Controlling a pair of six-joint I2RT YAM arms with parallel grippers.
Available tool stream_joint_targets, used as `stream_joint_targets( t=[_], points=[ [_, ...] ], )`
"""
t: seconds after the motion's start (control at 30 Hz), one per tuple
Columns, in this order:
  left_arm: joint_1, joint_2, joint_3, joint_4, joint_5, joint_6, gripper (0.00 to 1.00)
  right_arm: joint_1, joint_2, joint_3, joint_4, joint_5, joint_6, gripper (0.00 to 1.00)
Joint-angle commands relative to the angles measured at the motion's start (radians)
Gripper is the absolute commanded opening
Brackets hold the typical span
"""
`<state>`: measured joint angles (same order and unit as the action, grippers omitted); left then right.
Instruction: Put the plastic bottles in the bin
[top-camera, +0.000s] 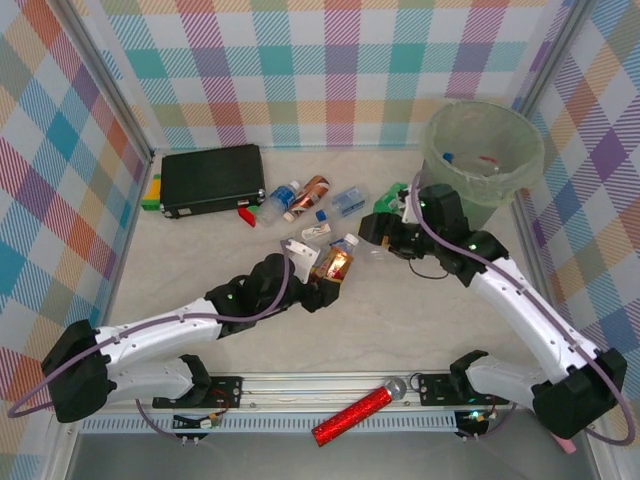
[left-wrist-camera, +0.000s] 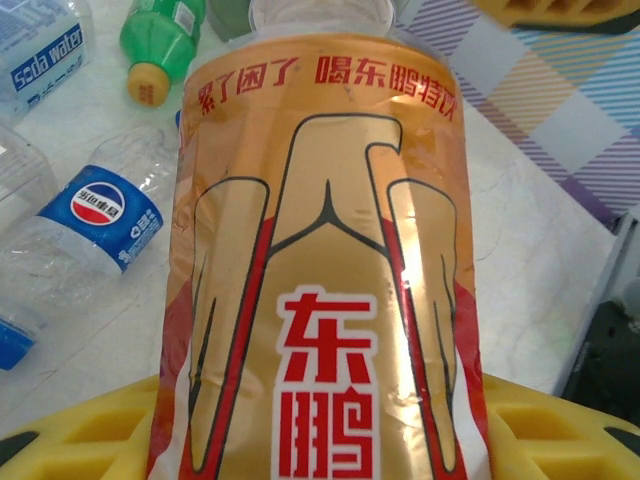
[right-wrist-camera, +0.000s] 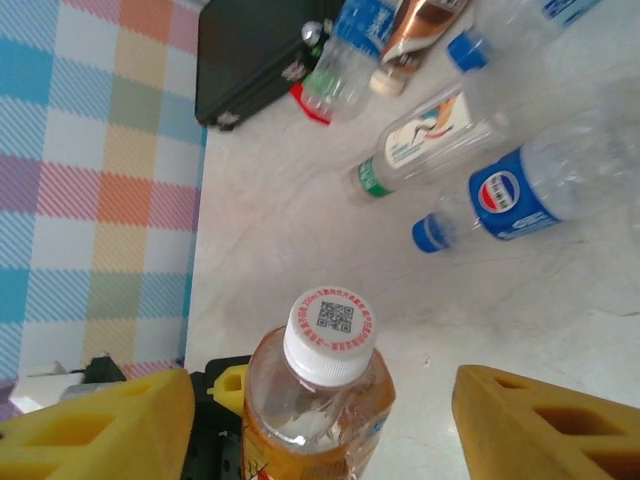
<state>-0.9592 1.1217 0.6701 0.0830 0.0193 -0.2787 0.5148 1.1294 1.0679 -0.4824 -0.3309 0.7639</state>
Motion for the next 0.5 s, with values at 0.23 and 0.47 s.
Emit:
stream_joint_targets(
  t=[0.23, 0.47],
  points=[
    [0.004, -0.089, -0.014, 0.018, 0.042, -0.025, 0.5, 0.108, 0.125, 0.075, 0.051, -0.023, 0.019, 0.59],
    [0.005, -0.105, -0.012, 0.002, 0.034, -0.025, 0.5, 0.139, 0.146, 0.115, 0.045, -0.027, 0.02, 0.36]
  ],
)
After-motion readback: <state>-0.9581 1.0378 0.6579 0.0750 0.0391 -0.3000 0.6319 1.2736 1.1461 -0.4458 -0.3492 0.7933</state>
